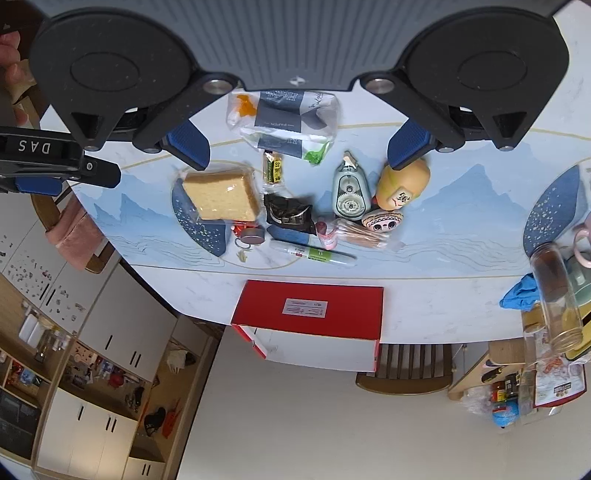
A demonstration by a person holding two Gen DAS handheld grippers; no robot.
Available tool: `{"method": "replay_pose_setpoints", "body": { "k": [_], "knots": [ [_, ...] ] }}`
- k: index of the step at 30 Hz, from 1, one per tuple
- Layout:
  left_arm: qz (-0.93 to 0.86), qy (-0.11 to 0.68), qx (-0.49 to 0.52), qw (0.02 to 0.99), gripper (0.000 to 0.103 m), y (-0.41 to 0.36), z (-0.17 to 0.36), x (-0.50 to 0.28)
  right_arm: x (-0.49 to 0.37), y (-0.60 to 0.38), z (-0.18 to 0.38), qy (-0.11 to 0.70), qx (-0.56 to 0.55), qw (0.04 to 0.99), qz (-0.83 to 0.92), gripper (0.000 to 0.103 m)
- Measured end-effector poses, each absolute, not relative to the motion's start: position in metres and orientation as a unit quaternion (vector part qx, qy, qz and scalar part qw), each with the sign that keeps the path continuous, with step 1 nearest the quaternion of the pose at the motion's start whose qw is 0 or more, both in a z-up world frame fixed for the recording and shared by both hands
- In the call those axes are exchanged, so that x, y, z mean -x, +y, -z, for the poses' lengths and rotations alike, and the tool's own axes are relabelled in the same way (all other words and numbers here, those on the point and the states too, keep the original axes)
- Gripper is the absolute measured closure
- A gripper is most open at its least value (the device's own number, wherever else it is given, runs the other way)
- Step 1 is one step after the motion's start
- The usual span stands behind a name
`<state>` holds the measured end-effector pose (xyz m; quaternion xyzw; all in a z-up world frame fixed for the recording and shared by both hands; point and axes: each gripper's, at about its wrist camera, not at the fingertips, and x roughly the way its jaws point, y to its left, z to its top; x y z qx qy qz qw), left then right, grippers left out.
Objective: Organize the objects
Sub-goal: 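Reach the right tool to the wrapped bread while the left tool reaches the tissue bag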
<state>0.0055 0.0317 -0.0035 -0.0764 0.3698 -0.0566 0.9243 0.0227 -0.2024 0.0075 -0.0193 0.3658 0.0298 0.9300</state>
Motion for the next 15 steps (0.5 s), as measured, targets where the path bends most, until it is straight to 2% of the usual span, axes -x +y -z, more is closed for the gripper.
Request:
{"method": "replay_pose_setpoints", "body": {
  "k": [15],
  "knots": [
    [0.091, 0.406, 0.034, 0.909, 0.0, 0.013, 0.035, -0.042, -0.067, -0.219, 0.02, 0.375, 0.049, 0.924, -0.052, 0.001]
  ]
}}
